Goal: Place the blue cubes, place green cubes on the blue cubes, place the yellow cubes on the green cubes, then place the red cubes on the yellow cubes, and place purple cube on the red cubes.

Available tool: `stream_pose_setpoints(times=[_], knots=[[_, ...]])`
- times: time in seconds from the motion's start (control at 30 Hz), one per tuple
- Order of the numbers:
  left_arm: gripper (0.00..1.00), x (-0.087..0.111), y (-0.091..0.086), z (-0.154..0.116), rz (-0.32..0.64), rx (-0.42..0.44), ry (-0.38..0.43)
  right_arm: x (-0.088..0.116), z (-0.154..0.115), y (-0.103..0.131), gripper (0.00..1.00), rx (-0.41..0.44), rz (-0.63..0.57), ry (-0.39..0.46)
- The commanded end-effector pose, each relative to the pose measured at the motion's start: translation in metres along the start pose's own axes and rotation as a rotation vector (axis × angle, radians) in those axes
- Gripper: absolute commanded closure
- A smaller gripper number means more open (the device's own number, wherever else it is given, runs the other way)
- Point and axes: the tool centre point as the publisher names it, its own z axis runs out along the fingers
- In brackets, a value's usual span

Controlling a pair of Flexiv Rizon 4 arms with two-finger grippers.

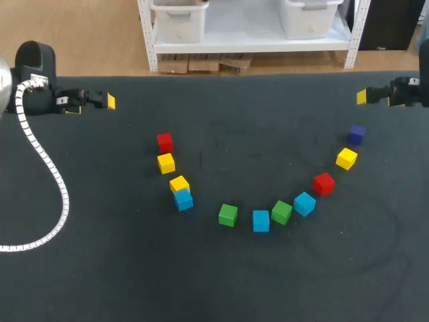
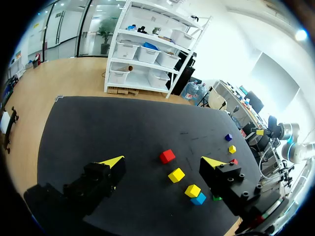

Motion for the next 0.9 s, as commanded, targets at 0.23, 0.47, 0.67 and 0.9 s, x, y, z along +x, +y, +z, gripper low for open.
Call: stream_pose_setpoints(times=[0.23, 0.47, 0.67, 0.9], knots=[[0.0, 0.001, 0.002, 0.0, 0.002, 0.011, -0.006, 0.0, -0.001, 0.001, 0.0, 0.005, 0.001, 0.001], [0.0, 0.001, 0.002, 0.0, 0.002, 0.011, -0.006, 0.001, -0.006, -0.002, 0.0, 0.035, -0.021, 0.025], [0.0, 0.001, 0.002, 0.0, 0.002, 0.011, -0.006, 0.0, -0.017, 0.023, 0.0, 0.117, -0.177, 0.119], [0.0, 0.001, 0.002, 0.0, 0.002, 0.011, -0.006, -0.006, -0.036, 0.049, 0.0, 0.238, -0.354, 0.252]])
